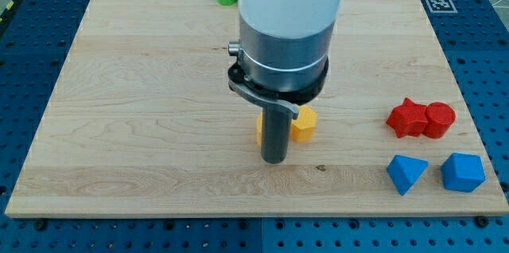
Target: Push the yellow heart towards the left side of the yellow hexagon
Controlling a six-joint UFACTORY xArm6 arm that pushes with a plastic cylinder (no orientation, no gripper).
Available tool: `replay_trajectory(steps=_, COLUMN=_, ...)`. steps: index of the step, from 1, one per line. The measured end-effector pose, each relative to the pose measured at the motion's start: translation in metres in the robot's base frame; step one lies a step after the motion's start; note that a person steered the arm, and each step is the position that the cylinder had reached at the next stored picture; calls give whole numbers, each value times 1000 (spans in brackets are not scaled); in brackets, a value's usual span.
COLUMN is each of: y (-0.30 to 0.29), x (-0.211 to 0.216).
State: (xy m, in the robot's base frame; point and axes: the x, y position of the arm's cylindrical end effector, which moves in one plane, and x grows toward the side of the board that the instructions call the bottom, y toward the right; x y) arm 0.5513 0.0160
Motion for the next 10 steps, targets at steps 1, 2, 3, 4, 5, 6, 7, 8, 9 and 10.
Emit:
replay_trajectory(steps=1, y=-10, x=-8)
replay_trajectory(steps=2, y=-19, x=-12)
replay_trajectory(steps=3, y=-30, x=-20)
replay_trajectory(steps=4, y=-37, x=-28)
replay_trajectory(steps=5, y=-43, x=-35)
replay_trajectory(steps=6, y=-48, x=-41)
replay_trajectory(steps=7, y=-42, x=-60)
replay_trajectory(steps=8, y=-10, x=-74)
replay_trajectory(steps=9, y=45, x=-74)
replay_trajectory(steps=10, y=83, x=-71)
